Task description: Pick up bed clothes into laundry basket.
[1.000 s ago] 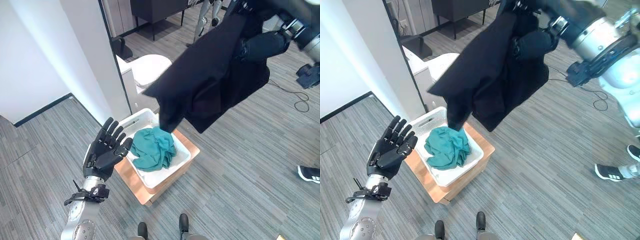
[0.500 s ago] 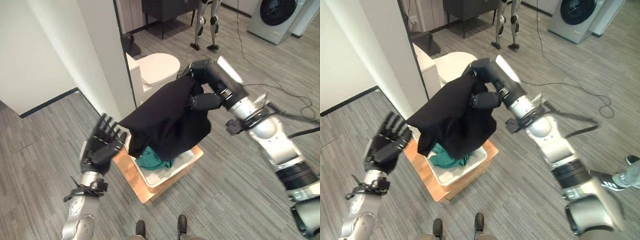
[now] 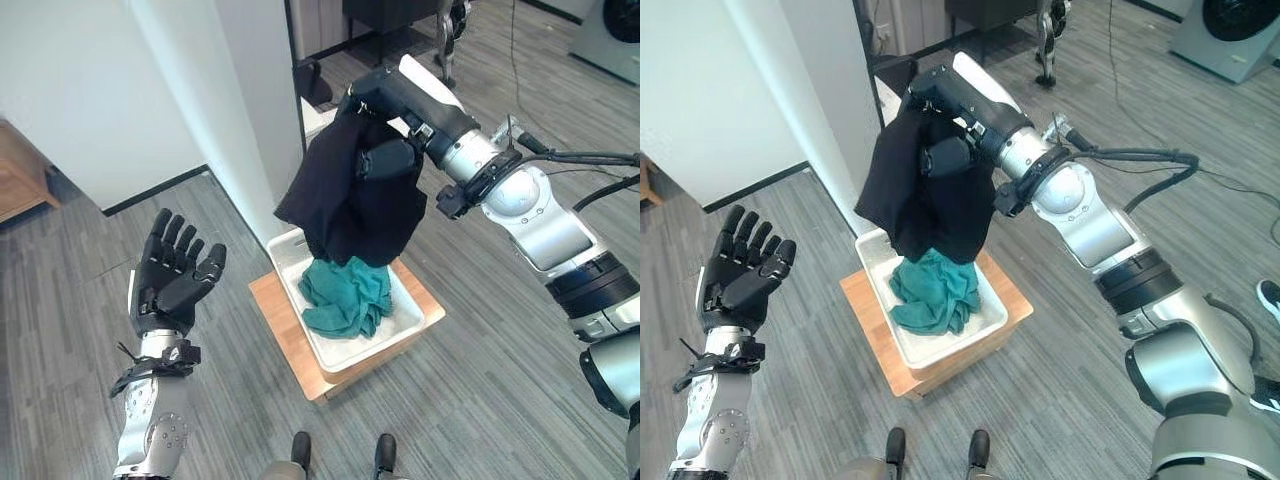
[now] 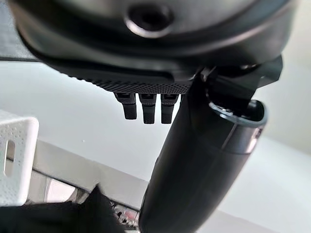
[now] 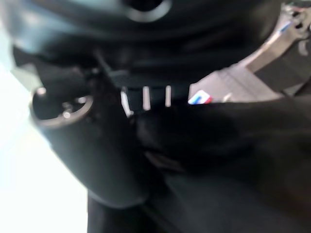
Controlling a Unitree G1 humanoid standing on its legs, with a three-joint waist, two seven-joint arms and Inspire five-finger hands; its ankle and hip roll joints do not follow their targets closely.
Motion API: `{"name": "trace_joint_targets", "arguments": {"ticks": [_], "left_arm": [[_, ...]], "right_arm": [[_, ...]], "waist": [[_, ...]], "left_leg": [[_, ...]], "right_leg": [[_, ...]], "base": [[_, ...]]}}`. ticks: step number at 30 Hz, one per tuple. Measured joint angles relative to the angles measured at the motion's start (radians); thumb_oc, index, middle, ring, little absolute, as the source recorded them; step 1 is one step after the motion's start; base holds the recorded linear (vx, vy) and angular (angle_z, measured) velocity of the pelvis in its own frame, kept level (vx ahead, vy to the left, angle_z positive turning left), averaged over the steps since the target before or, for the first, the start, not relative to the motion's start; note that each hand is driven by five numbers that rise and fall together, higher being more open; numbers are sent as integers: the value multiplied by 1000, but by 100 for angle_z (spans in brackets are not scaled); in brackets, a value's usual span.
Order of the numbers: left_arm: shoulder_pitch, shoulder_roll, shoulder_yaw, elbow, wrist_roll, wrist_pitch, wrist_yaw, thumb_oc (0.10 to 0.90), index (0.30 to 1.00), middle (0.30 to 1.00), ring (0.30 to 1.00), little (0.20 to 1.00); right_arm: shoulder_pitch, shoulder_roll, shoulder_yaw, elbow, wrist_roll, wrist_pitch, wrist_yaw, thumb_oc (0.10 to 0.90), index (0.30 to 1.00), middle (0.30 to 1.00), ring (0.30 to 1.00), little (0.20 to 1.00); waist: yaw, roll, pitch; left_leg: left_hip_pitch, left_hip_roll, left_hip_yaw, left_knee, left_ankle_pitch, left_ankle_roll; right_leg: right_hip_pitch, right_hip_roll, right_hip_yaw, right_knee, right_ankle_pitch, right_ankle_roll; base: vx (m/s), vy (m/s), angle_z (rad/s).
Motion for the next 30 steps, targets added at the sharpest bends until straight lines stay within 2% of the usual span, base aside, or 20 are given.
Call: {"name": "trace_joint_targets", "arguments": {"ticks": [5, 9, 13, 16, 21, 24, 25, 29, 30], "left_arm": [[39, -10, 0, -4, 1, 0, 1, 800, 900, 900, 900, 900], [45, -8, 1, -8, 1, 0, 0, 800, 900, 900, 900, 900], [60, -7, 5, -8, 2, 0, 0, 800, 900, 900, 900, 900], [70, -9, 3, -8, 2, 0, 0, 800, 900, 900, 900, 900], [71, -16, 1, -11, 1, -2, 1, 800, 900, 900, 900, 900], [67, -22, 1, -13, 2, -2, 1, 800, 900, 900, 900, 900], [70, -27, -8, -12, 2, -2, 0, 800, 900, 900, 900, 900], [65, -34, -27, -21, 7, -2, 2, 800, 900, 900, 900, 900], [65, -34, -35, -21, 7, -2, 4, 800, 900, 900, 900, 900]], "right_arm": [[106, 8, -8, 21, -28, 11, 2, 400, 300, 300, 300, 300], [112, 4, 27, 134, -65, 36, 4, 400, 300, 300, 300, 300], [114, -2, 28, 136, -69, 42, 4, 400, 300, 300, 300, 300], [118, 3, 21, 134, -69, 42, 3, 400, 300, 300, 300, 300], [255, 98, -57, 129, -67, 43, -13, 400, 300, 300, 300, 300], [303, 128, -35, 164, -70, 47, -8, 400, 300, 300, 300, 300], [327, 193, -36, 267, -86, 60, -14, 400, 300, 300, 300, 300], [398, 236, -2, 302, -108, 96, -17, 400, 300, 300, 300, 300], [405, 256, -3, 315, -110, 96, -19, 800, 900, 900, 900, 900]], "waist": [[-4, 28, 5], [4, 39, 8], [1, 44, 9], [0, 61, 15], [0, 86, 21], [1, 90, 22], [1, 90, 23], [9, 93, 22], [7, 93, 22]], "left_leg": [[-16, -13, -16, -2, 5, -1], [-24, -16, -19, 0, 5, -1], [-45, -18, -18, -1, 7, 2], [-49, -19, -15, -1, 7, 2], [-71, -21, 1, 1, 8, 1], [-75, -24, 3, 8, 8, 1], [-87, -33, 4, 35, 8, 0], [-93, -38, 3, 33, 15, -10], [-93, -39, 3, 32, 15, -10]], "right_leg": [[-8, -14, -23, 6, -5, 4], [-13, -18, -23, 6, -10, 8], [-36, -19, -20, 6, -9, 8], [-40, -20, -19, 6, -9, 8], [-66, -22, -8, 7, -9, 8], [-67, -25, -8, 7, -9, 8], [-63, -35, -8, 7, -9, 8], [-65, -40, -17, 7, -10, 9], [-66, -41, -18, 7, -10, 9]], "base": [[26, 2, 10], [8, -3, 6], [0, 0, 0], [6, -6, -2], [2, -7, -5], [0, 0, 0], [0, 0, 0], [1, 3, 8], [11, 11, 5]]}}
